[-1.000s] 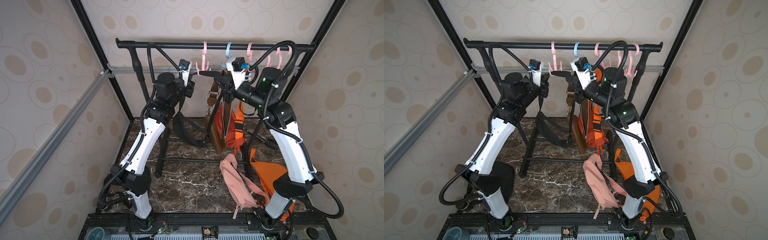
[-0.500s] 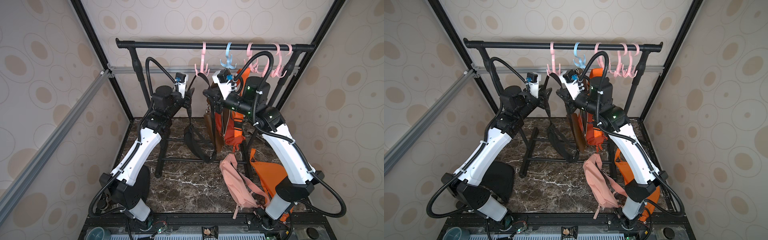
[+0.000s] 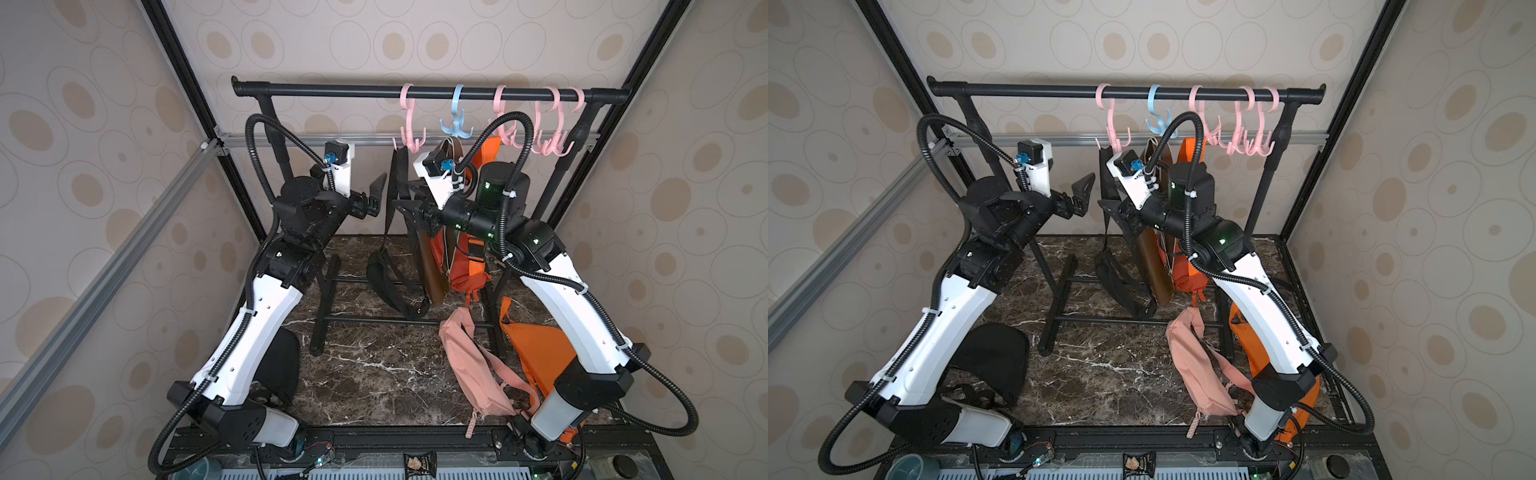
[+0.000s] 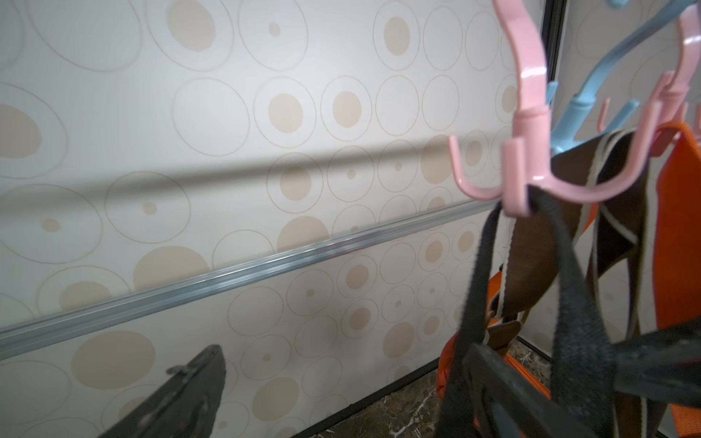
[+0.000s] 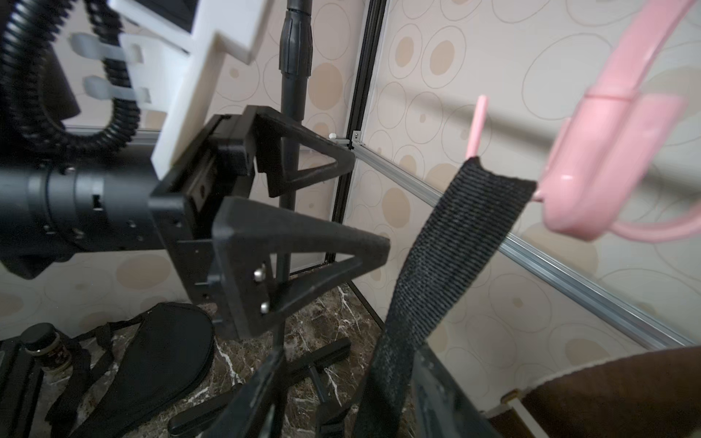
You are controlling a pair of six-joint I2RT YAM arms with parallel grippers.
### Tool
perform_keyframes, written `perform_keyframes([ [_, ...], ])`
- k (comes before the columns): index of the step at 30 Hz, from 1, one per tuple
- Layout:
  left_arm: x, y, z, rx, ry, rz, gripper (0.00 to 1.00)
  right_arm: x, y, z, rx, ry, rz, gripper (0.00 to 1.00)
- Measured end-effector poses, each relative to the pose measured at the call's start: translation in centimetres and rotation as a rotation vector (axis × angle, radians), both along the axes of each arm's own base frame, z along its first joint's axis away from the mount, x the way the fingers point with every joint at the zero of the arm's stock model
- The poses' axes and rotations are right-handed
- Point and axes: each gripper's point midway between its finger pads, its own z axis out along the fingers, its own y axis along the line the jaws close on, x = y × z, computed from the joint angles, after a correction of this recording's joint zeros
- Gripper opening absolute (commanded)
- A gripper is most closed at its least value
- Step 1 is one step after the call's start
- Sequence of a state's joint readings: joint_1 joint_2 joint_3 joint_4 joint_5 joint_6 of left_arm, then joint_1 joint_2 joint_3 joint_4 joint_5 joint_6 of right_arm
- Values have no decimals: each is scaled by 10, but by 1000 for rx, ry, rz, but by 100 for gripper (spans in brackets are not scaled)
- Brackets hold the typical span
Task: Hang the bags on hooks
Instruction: Hang the bag on the hook.
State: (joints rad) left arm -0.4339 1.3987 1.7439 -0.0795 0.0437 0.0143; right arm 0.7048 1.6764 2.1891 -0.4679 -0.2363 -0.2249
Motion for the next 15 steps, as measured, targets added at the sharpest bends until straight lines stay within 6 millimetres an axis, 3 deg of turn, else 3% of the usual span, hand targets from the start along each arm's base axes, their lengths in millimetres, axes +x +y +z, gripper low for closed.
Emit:
perform_keyframes([
  [5,-22,25,1,-25,-16,81,100,-6,-16,14,28,-22,-83,68],
  [11,-29,43,-30,-41,45,153,100,-23,-48,23,115,-12,-173,75],
  [15,-39,50,-56,-62,91,178,100,-44,-45,14,150,21,-150,79],
])
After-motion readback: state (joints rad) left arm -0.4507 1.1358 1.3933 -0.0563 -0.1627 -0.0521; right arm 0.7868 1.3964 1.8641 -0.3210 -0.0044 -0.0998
